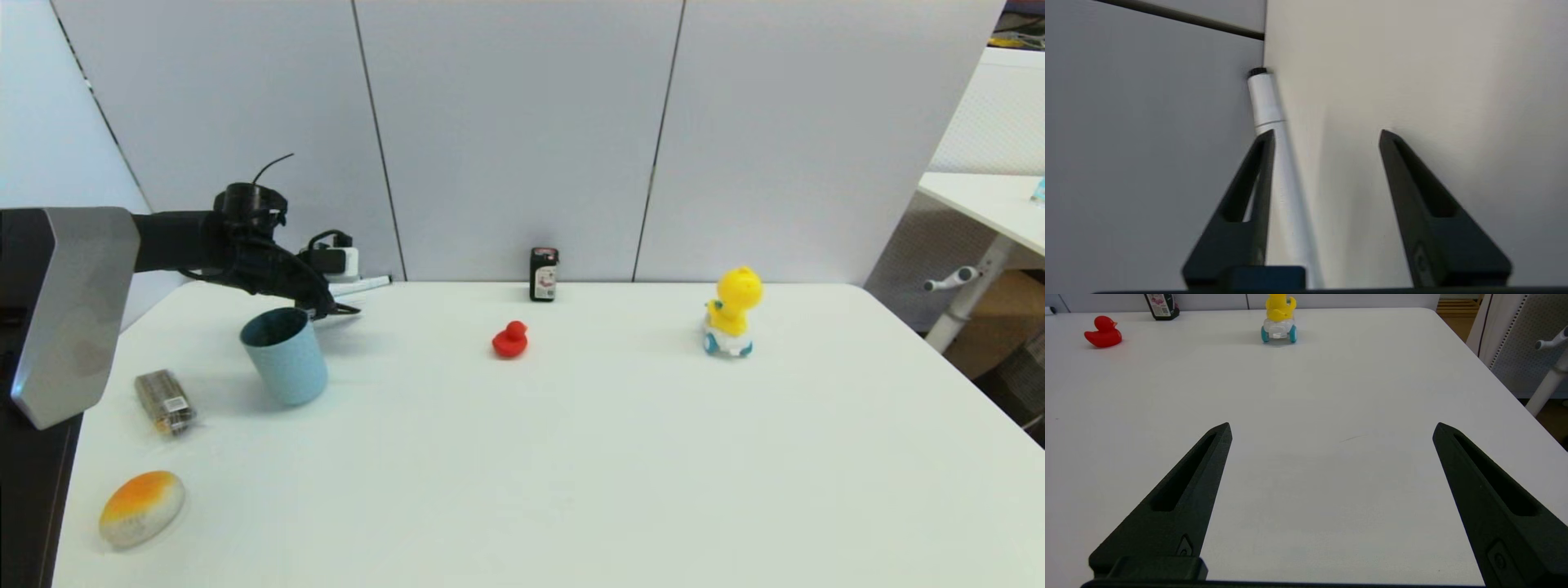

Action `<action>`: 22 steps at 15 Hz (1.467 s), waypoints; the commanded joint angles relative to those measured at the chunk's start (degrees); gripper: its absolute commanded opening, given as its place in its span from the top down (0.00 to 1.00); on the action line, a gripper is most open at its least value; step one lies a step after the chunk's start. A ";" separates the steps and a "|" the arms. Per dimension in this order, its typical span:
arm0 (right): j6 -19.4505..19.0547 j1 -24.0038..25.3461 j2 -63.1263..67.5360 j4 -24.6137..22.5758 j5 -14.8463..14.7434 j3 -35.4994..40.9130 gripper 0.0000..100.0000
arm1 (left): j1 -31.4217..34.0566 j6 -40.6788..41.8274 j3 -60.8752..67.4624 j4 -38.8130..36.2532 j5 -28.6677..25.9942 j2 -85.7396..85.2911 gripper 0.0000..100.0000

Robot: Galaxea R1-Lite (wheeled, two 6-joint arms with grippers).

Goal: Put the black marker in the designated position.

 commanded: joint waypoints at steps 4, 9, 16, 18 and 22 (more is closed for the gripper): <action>0.00 0.01 0.00 -0.04 0.00 -0.08 0.00 | 0.16 -0.45 -0.08 -3.68 3.43 -4.55 0.00; 0.00 0.01 0.09 -0.04 0.00 0.01 0.00 | 0.07 -10.47 0.01 -4.74 12.75 -17.39 0.00; 0.00 0.01 0.00 -0.04 0.00 0.01 0.00 | -18.38 -72.08 20.93 -3.15 59.33 -60.10 0.00; 0.00 0.01 0.09 -0.04 0.00 0.01 0.00 | -17.86 -77.53 36.75 -3.51 58.10 -69.68 0.00; 0.00 0.01 0.09 -0.04 0.00 -0.08 0.00 | -8.19 -73.22 66.10 -13.70 39.20 -85.06 0.00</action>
